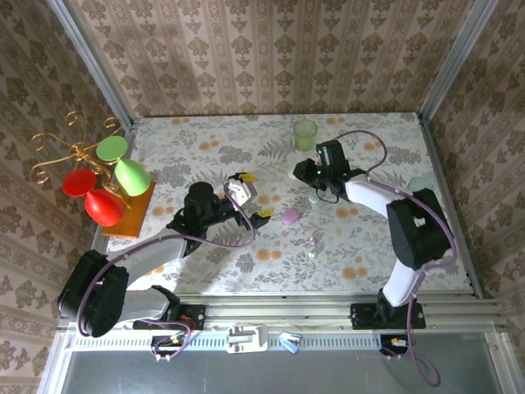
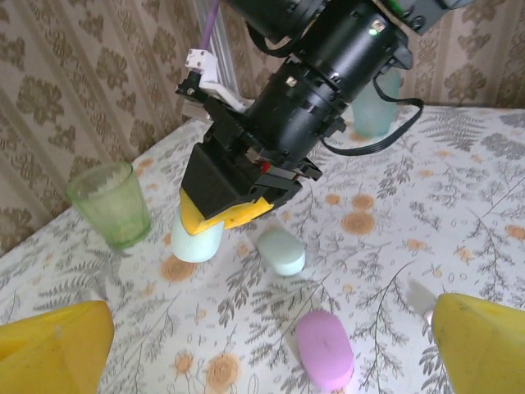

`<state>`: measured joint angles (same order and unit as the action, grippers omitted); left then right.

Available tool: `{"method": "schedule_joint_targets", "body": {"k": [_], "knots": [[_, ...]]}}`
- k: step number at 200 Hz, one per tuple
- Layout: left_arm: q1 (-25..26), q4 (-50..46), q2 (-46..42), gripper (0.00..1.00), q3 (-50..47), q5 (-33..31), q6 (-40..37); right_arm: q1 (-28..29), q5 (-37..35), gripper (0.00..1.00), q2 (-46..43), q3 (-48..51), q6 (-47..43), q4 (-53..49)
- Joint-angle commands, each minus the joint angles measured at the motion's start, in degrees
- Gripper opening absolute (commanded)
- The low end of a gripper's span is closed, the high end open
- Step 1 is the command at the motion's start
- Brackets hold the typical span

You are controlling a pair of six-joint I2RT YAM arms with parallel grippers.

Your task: Insert the wireless bluetooth earbuds into the charging case

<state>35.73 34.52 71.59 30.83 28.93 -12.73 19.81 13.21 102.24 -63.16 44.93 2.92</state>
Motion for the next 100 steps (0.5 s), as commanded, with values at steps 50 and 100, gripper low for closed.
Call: {"method": "schedule_joint_targets", "body": {"k": [50,100], "knots": [[0.6,-1.0,-0.6,1.0,-1.2,-2.2,-0.2,0.2,-6.1,0.15,13.2,-11.4,-5.5,-6.3],[0.5,-0.8,0.3,1.0,-0.6,-2.4,0.0,0.1,-10.0,0.32,14.3,-14.2,-9.3,-10.5]]}}
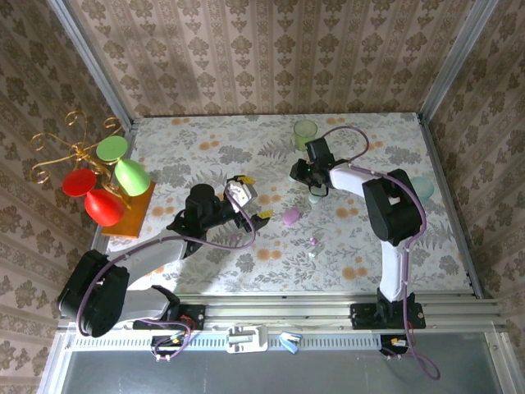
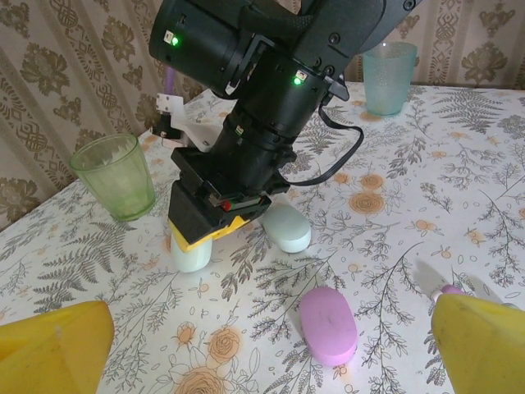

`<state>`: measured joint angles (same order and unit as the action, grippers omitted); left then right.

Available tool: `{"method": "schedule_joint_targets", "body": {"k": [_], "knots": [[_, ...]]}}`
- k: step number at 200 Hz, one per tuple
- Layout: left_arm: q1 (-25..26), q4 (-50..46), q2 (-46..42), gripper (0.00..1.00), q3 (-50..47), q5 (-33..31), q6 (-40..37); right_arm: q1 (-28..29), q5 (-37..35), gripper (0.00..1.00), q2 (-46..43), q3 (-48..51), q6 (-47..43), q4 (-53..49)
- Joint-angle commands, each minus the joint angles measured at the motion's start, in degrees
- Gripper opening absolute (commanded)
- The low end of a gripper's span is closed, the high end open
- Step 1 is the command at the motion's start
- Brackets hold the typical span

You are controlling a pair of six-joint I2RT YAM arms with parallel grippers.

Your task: Insert the wireless bluetooth earbuds into the charging case

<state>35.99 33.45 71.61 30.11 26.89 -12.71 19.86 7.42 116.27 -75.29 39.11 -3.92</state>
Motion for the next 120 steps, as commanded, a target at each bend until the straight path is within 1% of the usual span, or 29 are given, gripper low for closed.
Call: {"method": "schedule_joint_targets", "body": {"k": [1,24,34,47,66,80,99,120], "knots": [[0.3,0.3,0.3,1.0,0.1,-0.4,0.0,0.1,-4.3,0.33,0.2,-2.1,-3.6,-3.8],[0.3,0.3,0.3,1.0,0.2,-0.3,0.0,-0.3,-6.3,0.52,-2.0,-2.0,-5.6,-5.8],[0.3,0.3,0.3,1.0,0.2,-0.3,0.0,-0.4,-7.6,0.58,-3.5,-1.5,-7.0,-6.7],[0.3,0.2,0.3,1.0,0.2,-0.3,-0.1,-0.4,-9.9,0.63,-5.5,-0.6,-8.7,-8.4],[0.3,0.3,0.5,1.0,0.3,-0.3,-0.4,-0.5,-13.4,0.68,-8.0,0.8,-10.3,-12.0],[0.3,0.6,0.8,1.0,0.4,-0.3,-0.5,-0.5,-14.9,0.69,-9.2,2.0,-10.8,-14.5],[0.3,1.3,1.7,1.0,0.6,-0.3,-0.3,-0.4,-14.7,0.7,-11.1,4.6,-10.3,-15.5],[1.3,1.5,3.8,1.0,1.1,-1.1,-1.1,-0.4,-13.7,0.7,-15.0,9.5,-9.3,-13.1]]}}
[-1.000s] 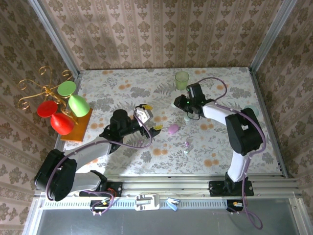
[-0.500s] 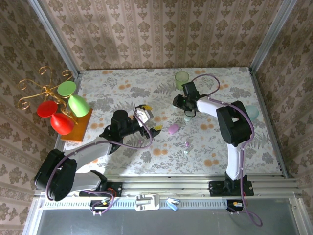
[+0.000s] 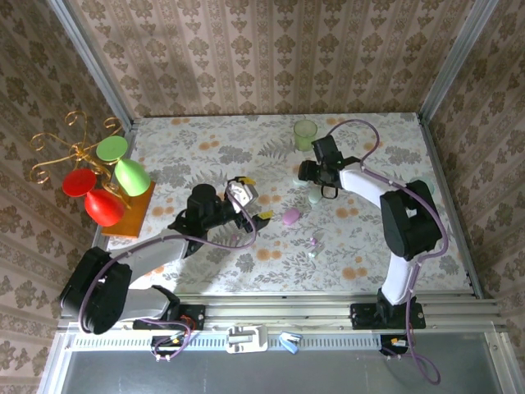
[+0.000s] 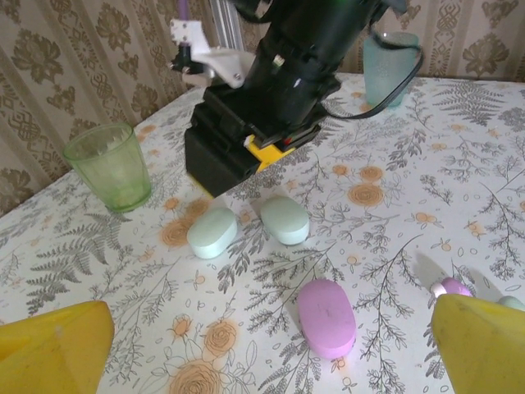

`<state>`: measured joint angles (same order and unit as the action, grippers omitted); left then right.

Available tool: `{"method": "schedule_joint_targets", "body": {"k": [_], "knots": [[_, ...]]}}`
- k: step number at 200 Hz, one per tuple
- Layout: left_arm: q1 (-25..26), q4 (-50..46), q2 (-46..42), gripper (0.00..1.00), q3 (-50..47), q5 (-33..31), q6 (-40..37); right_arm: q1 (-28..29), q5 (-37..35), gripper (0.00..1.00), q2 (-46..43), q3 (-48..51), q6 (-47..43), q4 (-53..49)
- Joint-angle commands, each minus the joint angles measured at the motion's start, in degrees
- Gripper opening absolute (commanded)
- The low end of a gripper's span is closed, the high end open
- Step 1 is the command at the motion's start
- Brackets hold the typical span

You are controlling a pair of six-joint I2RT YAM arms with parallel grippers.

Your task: Insert the wireless bluetooth earbuds into the charging case

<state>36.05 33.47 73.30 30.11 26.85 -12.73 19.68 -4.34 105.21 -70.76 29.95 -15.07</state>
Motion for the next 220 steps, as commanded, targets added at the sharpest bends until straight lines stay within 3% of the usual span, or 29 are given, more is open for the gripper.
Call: {"method": "schedule_joint_targets", "body": {"k": [1,46,81,118,184,220], "knots": [[1.3,1.5,2.4,1.0,1.1,-1.1,-1.2,-0.2,-1.9,0.7,-4.2,5.2,-0.1,-1.8],[8.1,4.3,13.5,0.97,3.2,-9.3,-3.5,-0.9,-3.8,0.7,-13.7,14.6,0.5,0.2],[10.8,9.1,24.9,0.87,7.6,-11.5,1.7,-1.2,-3.5,0.7,-19.9,20.2,1.8,0.0],[11.6,8.4,30.9,0.84,11.9,-6.6,6.8,-1.2,-3.6,0.7,-24.4,24.3,3.0,-0.5],[13.9,3.8,31.8,0.86,13.4,1.6,9.7,-1.2,-4.0,0.7,-27.8,25.8,3.3,-1.0],[13.8,11.5,29.2,0.87,10.8,7.4,16.6,-1.1,-4.3,0.7,-30.9,26.8,3.2,-1.4]]}}
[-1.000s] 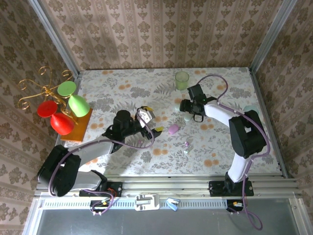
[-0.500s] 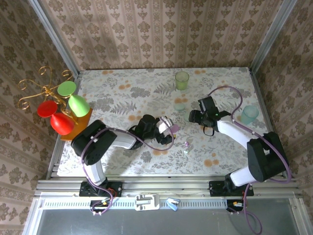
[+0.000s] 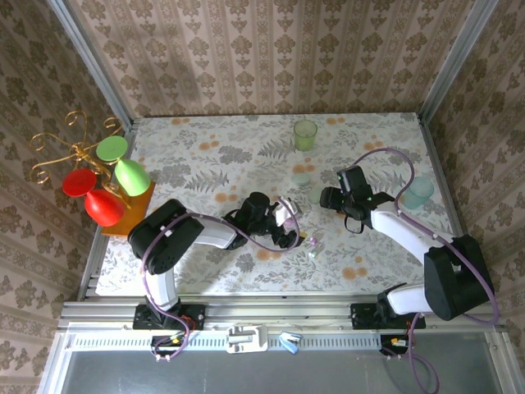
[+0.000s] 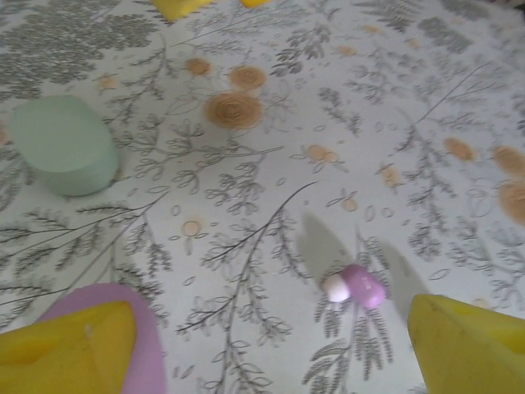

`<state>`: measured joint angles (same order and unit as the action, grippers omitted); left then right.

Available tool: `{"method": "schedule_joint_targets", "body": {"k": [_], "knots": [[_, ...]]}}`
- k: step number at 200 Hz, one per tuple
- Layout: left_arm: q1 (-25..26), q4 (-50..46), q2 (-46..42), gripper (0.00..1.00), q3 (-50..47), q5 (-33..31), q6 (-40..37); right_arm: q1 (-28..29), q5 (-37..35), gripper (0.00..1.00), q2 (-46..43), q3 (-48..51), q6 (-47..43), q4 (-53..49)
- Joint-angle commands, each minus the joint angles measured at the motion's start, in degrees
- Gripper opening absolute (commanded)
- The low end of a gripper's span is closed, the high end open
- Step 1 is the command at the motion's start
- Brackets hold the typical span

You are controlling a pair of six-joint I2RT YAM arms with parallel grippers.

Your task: Insert the wireless bluetooth earbuds into the charging case

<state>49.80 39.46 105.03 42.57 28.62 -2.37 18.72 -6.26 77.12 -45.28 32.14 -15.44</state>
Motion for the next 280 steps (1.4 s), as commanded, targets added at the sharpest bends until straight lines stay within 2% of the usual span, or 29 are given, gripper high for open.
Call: {"method": "schedule_joint_targets", "body": {"k": [1,29,58,94,144,195,280], "knots": [[0.0,5.7,-2.7,0.87,-1.8,5.7,6.3,0.0,-2.4,0.7,-2.8,1.3,1.0,-1.1],[-2.0,7.3,-7.9,0.89,-4.7,3.9,6.9,2.1,-3.0,0.7,-3.9,1.6,2.1,-1.2],[-4.1,3.2,-15.3,0.91,-8.8,0.2,3.4,7.8,-6.7,0.69,-1.6,0.6,6.2,-1.2],[-4.8,-3.2,-25.0,0.94,-13.7,-4.5,1.3,16.2,-10.9,0.68,6.9,-2.6,14.0,0.0],[-5.2,-7.5,-35.1,0.96,-19.1,-8.6,2.1,21.7,-9.9,0.67,15.6,-6.7,20.6,3.4],[-5.4,-8.8,-38.4,0.97,-21.3,-10.1,2.6,22.8,-8.2,0.65,23.2,-12.1,19.5,4.3],[-6.0,-10.2,-40.6,0.97,-22.2,-11.8,2.3,22.1,-4.7,0.46,33.0,-22.2,8.4,-0.8]]}}
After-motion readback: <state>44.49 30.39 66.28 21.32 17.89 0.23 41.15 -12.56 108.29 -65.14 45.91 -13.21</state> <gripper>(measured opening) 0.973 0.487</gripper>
